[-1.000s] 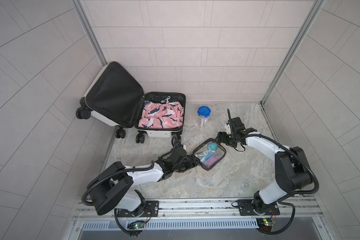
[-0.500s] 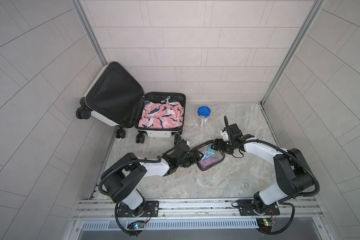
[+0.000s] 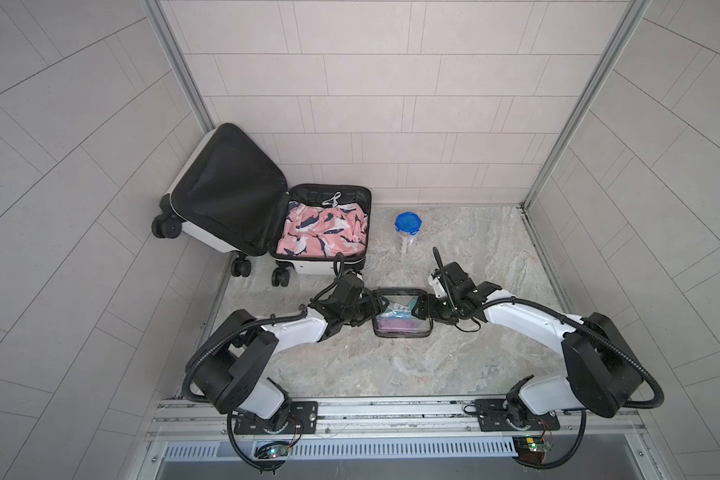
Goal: Pack the luggage
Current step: 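Grasp the clear pouch sides with both grippers and lift it, then carry the held clear pouch with both grippers onto the shorts in the suitcase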
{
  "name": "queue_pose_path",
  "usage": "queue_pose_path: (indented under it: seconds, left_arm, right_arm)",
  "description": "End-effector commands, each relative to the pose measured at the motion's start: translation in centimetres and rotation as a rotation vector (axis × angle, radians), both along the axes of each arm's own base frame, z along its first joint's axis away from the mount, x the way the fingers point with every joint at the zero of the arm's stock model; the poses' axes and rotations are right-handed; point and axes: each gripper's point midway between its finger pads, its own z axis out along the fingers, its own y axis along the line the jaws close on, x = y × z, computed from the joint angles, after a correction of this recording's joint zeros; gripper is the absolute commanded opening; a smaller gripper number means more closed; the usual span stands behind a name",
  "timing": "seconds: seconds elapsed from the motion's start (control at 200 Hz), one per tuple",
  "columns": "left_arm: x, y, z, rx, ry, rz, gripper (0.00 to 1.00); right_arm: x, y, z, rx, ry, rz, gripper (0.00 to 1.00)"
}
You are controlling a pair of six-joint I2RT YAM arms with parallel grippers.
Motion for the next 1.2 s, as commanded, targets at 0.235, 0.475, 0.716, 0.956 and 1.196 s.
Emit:
queue_pose_path:
  seconds: [0.235, 0.475, 0.716, 0.956, 1.196]
  left_arm:
    - [-2.1, 1.1, -0.6, 0.082, 0.012, -0.096, 0.53]
    - [-1.6, 0.1, -0.2, 0.051, -0.005, -0.127, 0.40]
    - [-1.1, -0.3, 0.7, 0.073, -0.013, -0.154, 0.09]
    - [-0.5, 1.5, 4.9, 0.189, -0.069, -0.156, 0.00]
    - [1.7, 4.3, 12.2, 0.285, -0.242, -0.093, 0.00]
  right_arm:
    - [0.5, -0.2, -1.2, -0.027, 0.006, -0.025, 0.69]
    - [0.5, 0.1, -1.3, -0.022, 0.002, -0.025, 0.54]
    - [1.0, 1.4, 0.1, 0.008, -0.025, -0.021, 0.22]
    - [1.7, 4.2, 5.2, 0.079, -0.097, 0.014, 0.00]
    - [3.9, 6.6, 12.1, 0.196, -0.212, 0.002, 0.00]
